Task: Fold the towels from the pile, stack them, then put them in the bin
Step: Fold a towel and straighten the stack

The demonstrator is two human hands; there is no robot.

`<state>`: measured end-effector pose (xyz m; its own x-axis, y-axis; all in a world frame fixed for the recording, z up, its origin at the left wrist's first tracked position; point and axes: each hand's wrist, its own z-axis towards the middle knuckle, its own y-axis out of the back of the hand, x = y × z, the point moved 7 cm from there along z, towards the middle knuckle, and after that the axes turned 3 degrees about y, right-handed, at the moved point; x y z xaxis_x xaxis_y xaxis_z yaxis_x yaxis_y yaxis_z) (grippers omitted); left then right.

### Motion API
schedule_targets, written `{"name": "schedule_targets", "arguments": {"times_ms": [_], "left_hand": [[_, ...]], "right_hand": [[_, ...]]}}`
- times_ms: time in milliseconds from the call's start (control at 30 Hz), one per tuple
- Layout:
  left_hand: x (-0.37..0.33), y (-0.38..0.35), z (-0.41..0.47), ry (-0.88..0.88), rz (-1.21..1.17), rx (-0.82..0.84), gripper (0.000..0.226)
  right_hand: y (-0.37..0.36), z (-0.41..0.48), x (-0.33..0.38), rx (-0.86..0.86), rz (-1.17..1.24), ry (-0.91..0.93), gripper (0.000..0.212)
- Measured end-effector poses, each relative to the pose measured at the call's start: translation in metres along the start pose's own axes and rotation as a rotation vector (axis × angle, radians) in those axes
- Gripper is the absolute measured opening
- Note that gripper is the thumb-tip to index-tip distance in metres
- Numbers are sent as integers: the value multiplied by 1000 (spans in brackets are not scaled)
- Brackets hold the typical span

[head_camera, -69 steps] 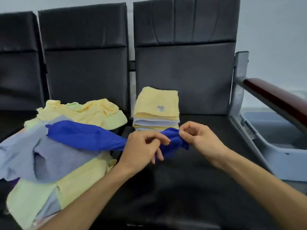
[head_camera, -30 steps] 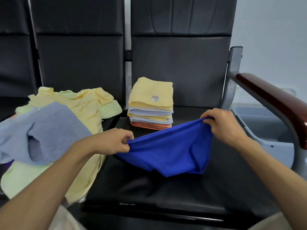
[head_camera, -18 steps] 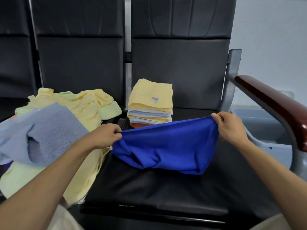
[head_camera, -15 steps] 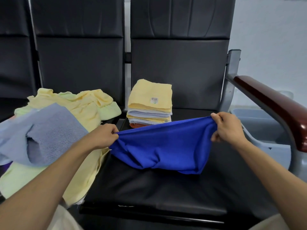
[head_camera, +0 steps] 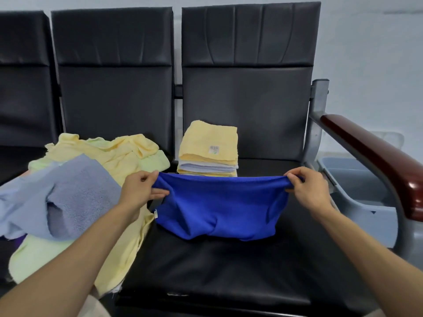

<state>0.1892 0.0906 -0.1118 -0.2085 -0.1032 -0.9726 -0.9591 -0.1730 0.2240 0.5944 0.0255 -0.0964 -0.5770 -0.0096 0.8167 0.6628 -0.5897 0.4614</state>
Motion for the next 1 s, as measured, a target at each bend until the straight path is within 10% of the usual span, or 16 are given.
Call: {"name": "schedule_targets", "arguments": {"times_ms": [200, 533, 1000], "left_hand": [[-75, -1, 20, -76, -342, -138, 24], [-174, 38, -18, -529, -46, -165, 25], [-18, 17, -90, -51, 519, 729, 33]], "right_hand": [[21, 24, 47, -158, 65, 94, 16], [81, 31, 117, -263, 66, 283, 13], [45, -82, 24, 810, -109, -11, 17]]}}
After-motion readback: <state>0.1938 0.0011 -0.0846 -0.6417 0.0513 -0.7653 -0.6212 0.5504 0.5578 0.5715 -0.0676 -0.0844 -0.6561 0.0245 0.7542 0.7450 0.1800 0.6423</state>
